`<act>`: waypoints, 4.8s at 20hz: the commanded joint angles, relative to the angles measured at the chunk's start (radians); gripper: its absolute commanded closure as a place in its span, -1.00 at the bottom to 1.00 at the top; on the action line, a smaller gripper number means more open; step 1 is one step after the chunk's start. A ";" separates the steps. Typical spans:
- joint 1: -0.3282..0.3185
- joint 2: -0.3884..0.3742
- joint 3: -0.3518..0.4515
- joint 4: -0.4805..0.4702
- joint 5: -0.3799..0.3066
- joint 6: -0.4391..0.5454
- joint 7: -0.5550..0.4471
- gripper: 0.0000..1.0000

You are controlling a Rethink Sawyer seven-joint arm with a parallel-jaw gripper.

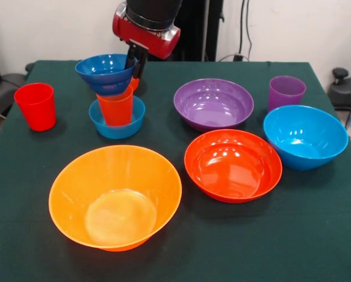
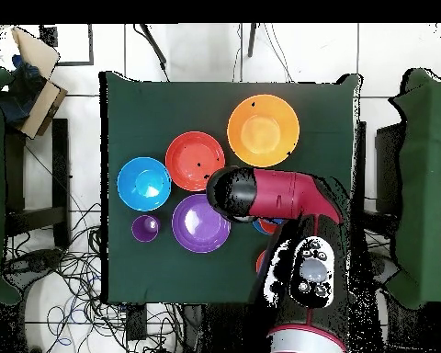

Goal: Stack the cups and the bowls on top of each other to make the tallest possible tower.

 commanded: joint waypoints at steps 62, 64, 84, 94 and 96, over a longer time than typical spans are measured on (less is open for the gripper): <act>0.027 0.048 0.053 0.090 0.100 -0.059 0.126 1.00; 0.034 0.049 0.049 0.096 0.102 -0.070 0.134 1.00; 0.125 0.127 -0.066 0.059 0.071 -0.134 0.179 1.00; 0.128 0.136 -0.086 0.053 0.078 -0.142 0.151 1.00; 0.125 0.135 -0.085 0.056 0.076 -0.149 0.145 1.00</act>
